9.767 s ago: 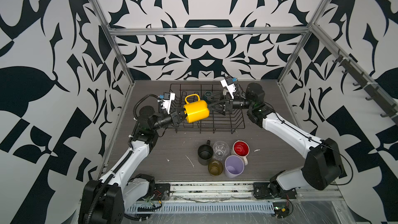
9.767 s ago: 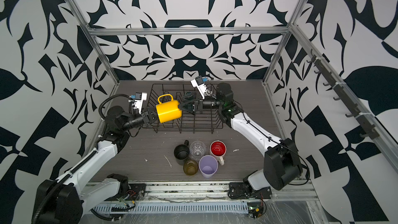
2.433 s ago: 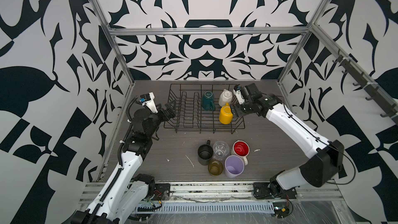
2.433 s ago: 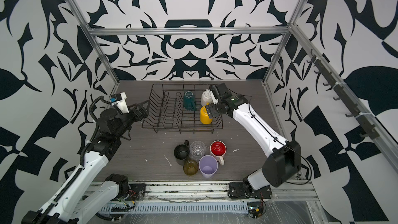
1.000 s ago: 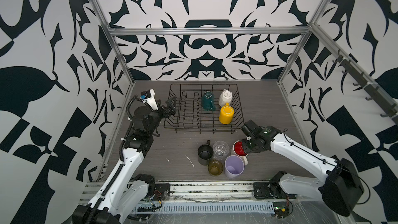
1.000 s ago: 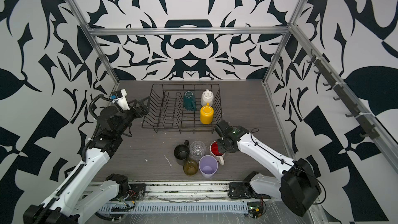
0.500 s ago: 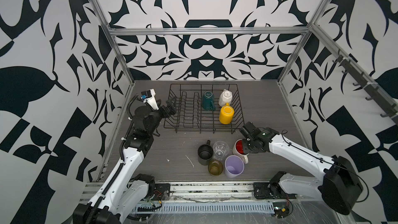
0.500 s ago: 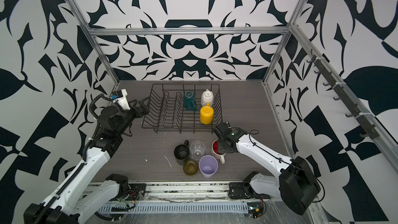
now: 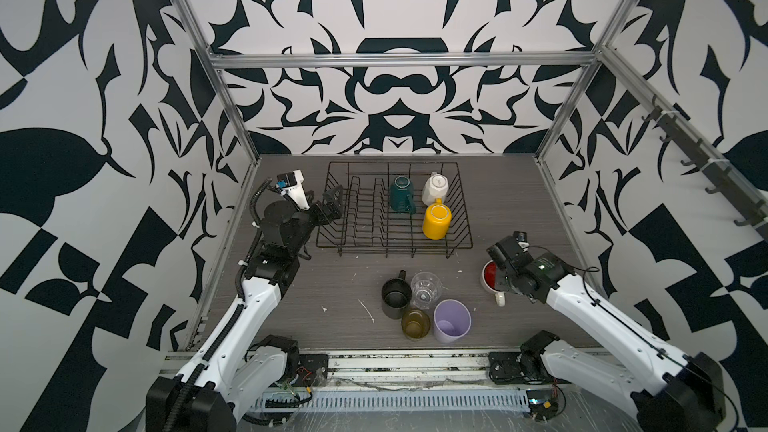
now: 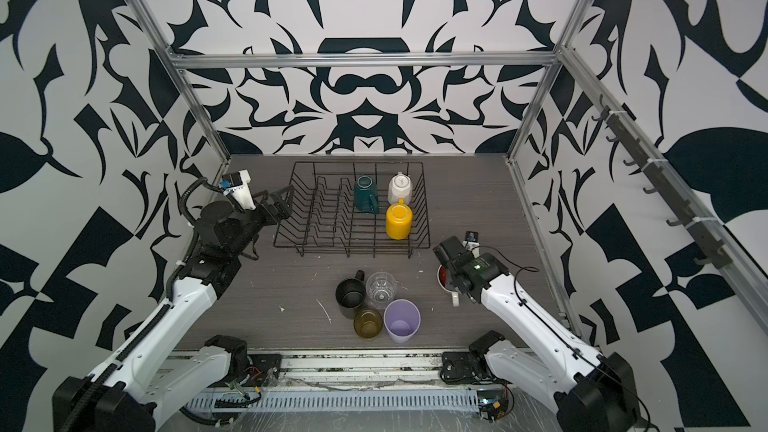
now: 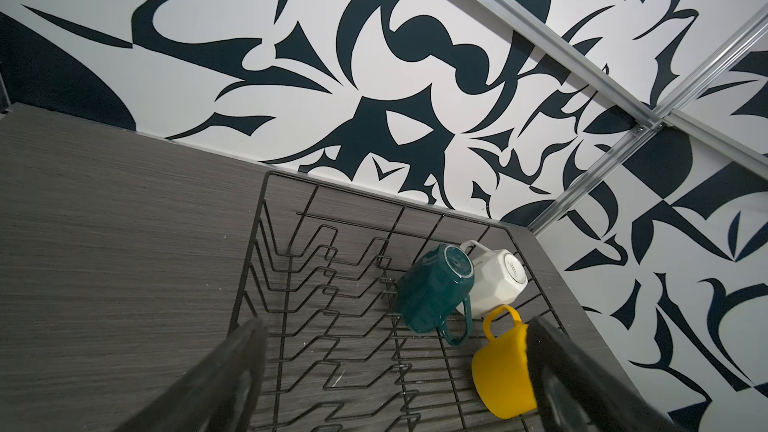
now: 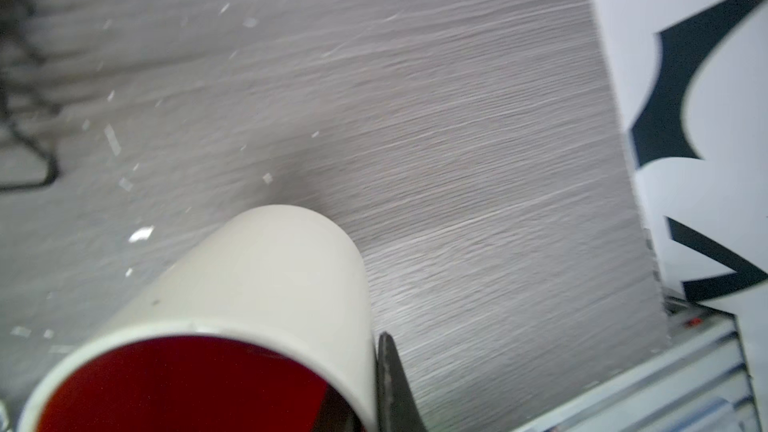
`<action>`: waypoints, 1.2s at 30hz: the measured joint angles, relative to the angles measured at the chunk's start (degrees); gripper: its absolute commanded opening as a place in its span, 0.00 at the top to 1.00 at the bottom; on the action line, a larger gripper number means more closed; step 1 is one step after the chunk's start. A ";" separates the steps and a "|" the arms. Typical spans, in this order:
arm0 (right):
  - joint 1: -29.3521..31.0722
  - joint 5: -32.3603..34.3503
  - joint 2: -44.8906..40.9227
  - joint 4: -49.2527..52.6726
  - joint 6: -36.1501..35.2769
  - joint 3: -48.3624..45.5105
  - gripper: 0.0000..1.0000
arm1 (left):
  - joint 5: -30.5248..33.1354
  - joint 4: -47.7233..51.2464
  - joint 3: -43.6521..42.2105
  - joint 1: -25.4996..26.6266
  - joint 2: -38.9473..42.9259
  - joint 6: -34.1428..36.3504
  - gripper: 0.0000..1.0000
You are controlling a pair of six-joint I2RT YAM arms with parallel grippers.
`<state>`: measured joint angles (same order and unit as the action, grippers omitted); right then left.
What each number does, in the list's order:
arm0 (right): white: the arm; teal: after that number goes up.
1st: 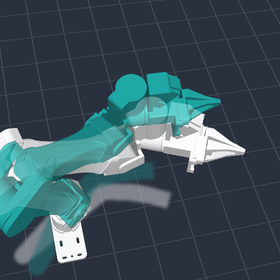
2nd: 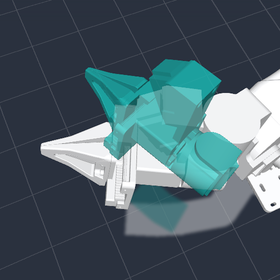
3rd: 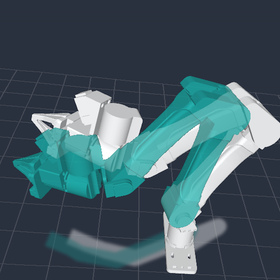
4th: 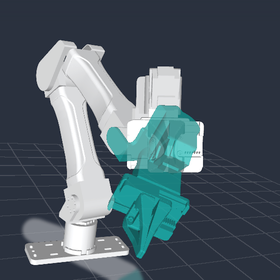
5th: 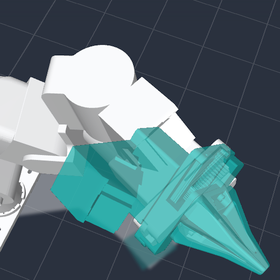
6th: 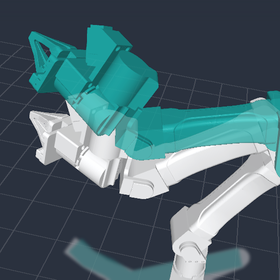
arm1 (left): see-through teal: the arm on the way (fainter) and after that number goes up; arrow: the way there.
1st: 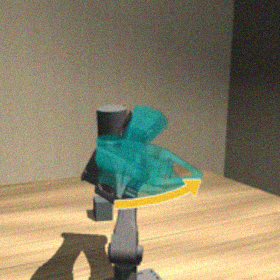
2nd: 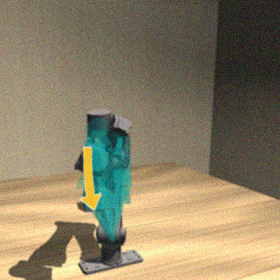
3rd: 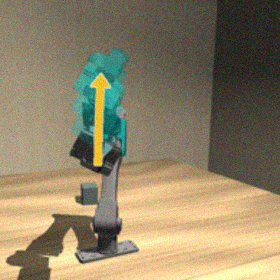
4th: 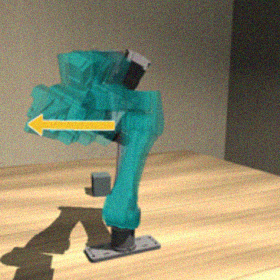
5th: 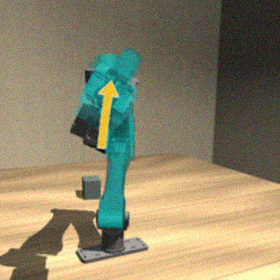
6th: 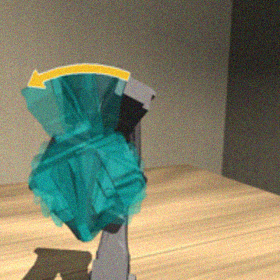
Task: Load the cups into the dish rack
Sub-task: 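Lift the red-lined white mug and carry it over the rack with the right gripper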
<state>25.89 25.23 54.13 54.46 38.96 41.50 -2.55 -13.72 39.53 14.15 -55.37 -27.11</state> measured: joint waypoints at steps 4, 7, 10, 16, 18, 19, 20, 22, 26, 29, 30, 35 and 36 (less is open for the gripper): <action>-5.31 1.07 -3.91 0.20 -3.61 2.49 1.00 | -1.03 -1.55 0.00 0.00 -1.14 -0.02 0.00; -7.85 1.36 -5.40 -0.13 -6.60 6.93 1.00 | -2.40 -2.95 0.00 0.00 -2.14 -0.02 0.01; -8.61 0.55 -5.14 -2.14 -9.29 12.44 1.00 | -4.68 -4.57 0.00 0.02 -2.89 -0.02 0.01; -8.68 -6.19 -0.90 -10.49 -12.41 21.00 1.00 | -12.39 -12.11 -0.13 0.02 -3.96 -0.52 0.00; -8.68 -9.77 1.03 -13.53 -13.18 22.34 1.00 | -14.93 -16.15 -0.79 0.02 -4.24 -1.25 0.00; -8.68 -11.50 1.92 -14.80 -13.49 22.71 1.00 | -16.11 -18.16 -1.33 0.02 -4.28 -1.57 0.01; -8.68 -13.57 2.89 -16.33 -13.70 22.95 1.00 | -17.31 -20.06 -1.97 0.02 -4.37 -1.86 0.00; -8.68 -17.68 4.55 -19.12 -13.92 23.02 1.00 | -19.76 -23.50 -2.84 0.02 -4.81 -2.32 0.00; -8.68 -25.88 7.21 -23.74 -14.49 23.04 1.00 | -25.66 -28.85 -3.45 0.02 -6.16 -2.64 0.00; -8.68 -32.17 8.87 -27.12 -14.95 23.04 1.00 | -30.38 -32.50 -3.45 0.02 -7.58 -2.69 0.01; -8.68 -34.42 9.46 -28.37 -14.95 23.04 1.00 | -32.04 -33.70 -3.45 0.02 -8.17 -2.86 0.00; -8.68 -44.85 11.87 -34.62 -13.99 23.04 1.00 | -39.56 -39.45 -3.48 0.63 -11.65 -3.50 0.01; -8.68 -47.06 12.35 -36.09 -13.51 23.04 1.00 | -40.48 -40.83 -3.56 1.03 -12.26 -3.45 0.01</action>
<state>17.21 -21.82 66.48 18.37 25.45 64.53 -43.03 -54.54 35.97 15.18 -67.64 -30.57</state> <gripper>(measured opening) 0.094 0.994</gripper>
